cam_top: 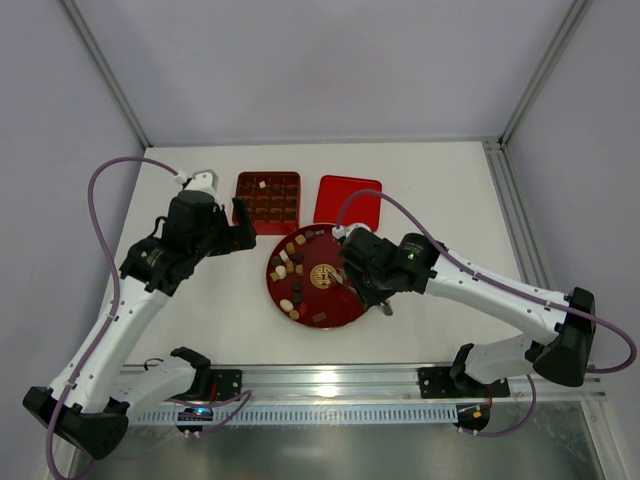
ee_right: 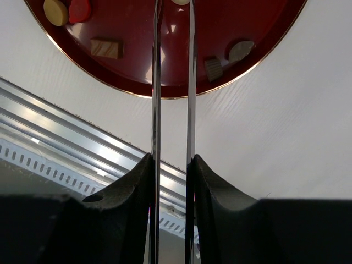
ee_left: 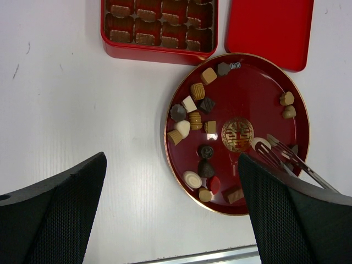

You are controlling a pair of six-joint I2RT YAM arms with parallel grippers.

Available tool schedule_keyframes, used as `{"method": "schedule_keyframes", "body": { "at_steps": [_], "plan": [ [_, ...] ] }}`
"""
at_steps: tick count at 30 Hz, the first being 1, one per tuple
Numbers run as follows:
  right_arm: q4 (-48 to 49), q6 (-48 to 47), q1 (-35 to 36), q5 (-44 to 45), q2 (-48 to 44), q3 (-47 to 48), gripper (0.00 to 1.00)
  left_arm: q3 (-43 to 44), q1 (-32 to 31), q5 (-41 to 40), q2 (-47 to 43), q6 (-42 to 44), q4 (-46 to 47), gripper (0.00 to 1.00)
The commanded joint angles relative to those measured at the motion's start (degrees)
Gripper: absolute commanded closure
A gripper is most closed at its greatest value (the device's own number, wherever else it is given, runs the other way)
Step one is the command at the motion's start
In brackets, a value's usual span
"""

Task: Pack the chocolate

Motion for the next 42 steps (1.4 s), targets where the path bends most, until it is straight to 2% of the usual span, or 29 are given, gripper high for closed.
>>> {"method": "schedule_keyframes", "body": {
  "at_steps": [1, 13, 16, 26, 35, 42],
  "plan": [
    [0.41, 0.41, -0.01, 1.84, 0.78, 4.12, 0.65, -0.03, -0.03, 0.08, -0.79, 0.34, 2.09, 0.0],
    [4.1, -3.11, -3.78, 1.58, 7.99, 15.45, 0.65, 0.23, 0.05, 0.17, -0.61, 0.69, 2.26, 0.0],
    [5.41, -5.04, -5.54, 1.76, 11.59, 20.8, 0.65, 0.67, 0.05, 0.26, -0.44, 1.22, 1.65, 0.0],
    [12.88, -9.61, -13.18, 1.32, 26.09, 34.7, 0.65, 1.29, 0.05, 0.79, -0.61, 1.92, 0.16, 0.0],
    [13.77, -11.9, -15.12, 1.05, 43.13, 52.79, 0.64, 2.25, 0.05, 0.35, -0.7, 2.71, -0.99, 0.0],
    [15.17, -11.29, -16.26, 1.93, 46.58, 54.22, 0.65, 2.34, 0.05, 0.44, -0.7, 2.62, -1.16, 0.0]
  ]
}}
